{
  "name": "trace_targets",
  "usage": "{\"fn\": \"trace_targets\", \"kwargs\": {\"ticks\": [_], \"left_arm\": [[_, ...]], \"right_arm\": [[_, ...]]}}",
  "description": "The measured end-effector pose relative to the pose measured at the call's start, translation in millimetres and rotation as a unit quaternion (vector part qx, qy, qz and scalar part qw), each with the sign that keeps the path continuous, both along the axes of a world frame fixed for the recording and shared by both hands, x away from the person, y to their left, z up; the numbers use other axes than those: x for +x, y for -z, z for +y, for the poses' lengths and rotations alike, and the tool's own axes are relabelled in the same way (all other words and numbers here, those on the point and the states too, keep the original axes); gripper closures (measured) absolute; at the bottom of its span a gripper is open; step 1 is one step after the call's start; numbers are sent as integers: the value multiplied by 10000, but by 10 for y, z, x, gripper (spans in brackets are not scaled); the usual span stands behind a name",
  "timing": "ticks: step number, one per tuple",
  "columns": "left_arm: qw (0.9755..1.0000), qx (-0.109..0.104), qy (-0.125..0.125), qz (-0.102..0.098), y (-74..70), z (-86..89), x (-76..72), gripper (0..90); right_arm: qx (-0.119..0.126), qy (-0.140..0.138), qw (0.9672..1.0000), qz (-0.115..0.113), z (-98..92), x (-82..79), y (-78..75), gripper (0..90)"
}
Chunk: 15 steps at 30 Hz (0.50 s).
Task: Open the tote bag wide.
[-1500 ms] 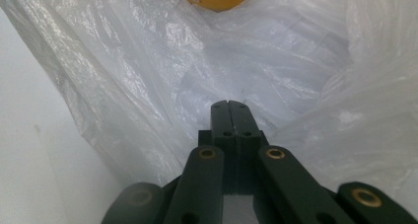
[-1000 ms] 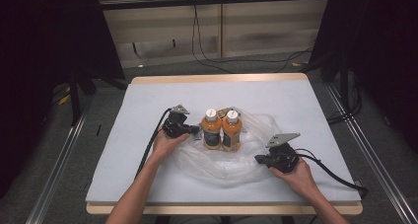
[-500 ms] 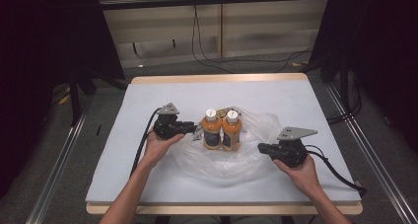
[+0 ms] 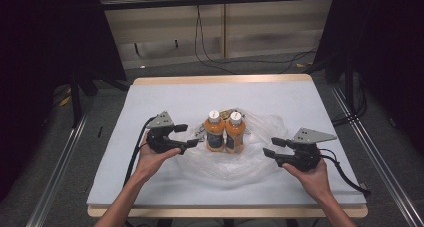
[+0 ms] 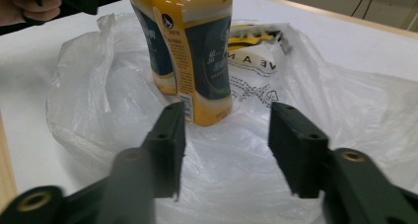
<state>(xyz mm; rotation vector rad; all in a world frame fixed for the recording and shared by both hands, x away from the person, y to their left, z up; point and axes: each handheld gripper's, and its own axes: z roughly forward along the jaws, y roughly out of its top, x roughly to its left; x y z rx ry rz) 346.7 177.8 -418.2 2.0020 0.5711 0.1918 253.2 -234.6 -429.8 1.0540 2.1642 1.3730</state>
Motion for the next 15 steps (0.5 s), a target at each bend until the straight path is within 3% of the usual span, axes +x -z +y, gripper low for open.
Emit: {"fn": "trace_targets", "kwargs": {"ticks": [6,8,10,15], "left_arm": [[9999,16,-74,-119,-44,139,-221,126],[9999,62,-102,-75,-37,181,-275,98],[9997,123,-168,-97,-28,234,-331,79],[9997,0,-250,-57,33,405,-473,46]], "right_arm": [[231,159,9996,-18,-66,-111,-48,229],[207,269,9994,-46,-94,-137,-49,189],[215,378,9990,-19,-131,-167,-45,168],[168,600,9980,-31,-281,-288,-47,145]]}}
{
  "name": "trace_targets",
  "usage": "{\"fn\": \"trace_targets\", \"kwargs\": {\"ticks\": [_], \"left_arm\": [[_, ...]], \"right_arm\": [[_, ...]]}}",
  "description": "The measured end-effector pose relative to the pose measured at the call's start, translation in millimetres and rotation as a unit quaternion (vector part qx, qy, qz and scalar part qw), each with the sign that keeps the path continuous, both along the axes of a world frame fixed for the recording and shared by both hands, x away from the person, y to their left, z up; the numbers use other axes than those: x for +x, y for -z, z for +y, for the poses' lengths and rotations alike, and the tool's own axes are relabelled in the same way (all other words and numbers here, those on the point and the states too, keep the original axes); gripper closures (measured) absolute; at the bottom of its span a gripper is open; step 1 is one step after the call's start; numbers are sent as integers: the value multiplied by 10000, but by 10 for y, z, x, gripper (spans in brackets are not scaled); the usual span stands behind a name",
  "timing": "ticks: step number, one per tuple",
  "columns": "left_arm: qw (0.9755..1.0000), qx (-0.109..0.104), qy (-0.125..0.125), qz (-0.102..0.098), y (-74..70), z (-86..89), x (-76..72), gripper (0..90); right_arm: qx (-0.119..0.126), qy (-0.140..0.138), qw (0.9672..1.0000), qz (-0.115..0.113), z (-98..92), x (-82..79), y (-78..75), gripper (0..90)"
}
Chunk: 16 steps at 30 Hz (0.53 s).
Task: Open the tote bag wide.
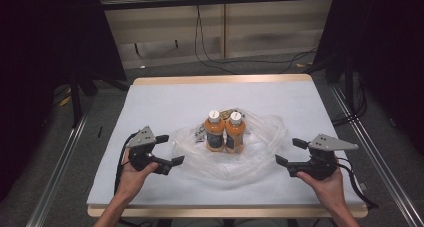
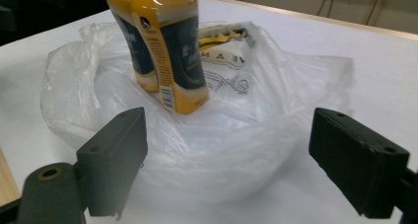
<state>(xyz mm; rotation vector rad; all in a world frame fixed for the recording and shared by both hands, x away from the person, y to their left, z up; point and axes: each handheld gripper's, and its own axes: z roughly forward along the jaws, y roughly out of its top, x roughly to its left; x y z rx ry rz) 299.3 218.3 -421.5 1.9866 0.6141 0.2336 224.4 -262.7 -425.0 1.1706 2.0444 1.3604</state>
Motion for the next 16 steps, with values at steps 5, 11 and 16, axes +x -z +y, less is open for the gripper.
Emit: {"fn": "trace_targets", "kwargs": {"ticks": [5,11,16], "left_arm": [[9999,-57,-99,-2,14,149,-150,39],[9994,80,-325,-74,50,314,-361,38],[9975,-36,-704,88,258,489,-490,38]], "right_arm": [[-12,385,9992,-52,-209,-147,21,112],[182,703,9973,-63,-382,-252,66,102],[308,893,9955,-39,-470,-275,119,95]]}}
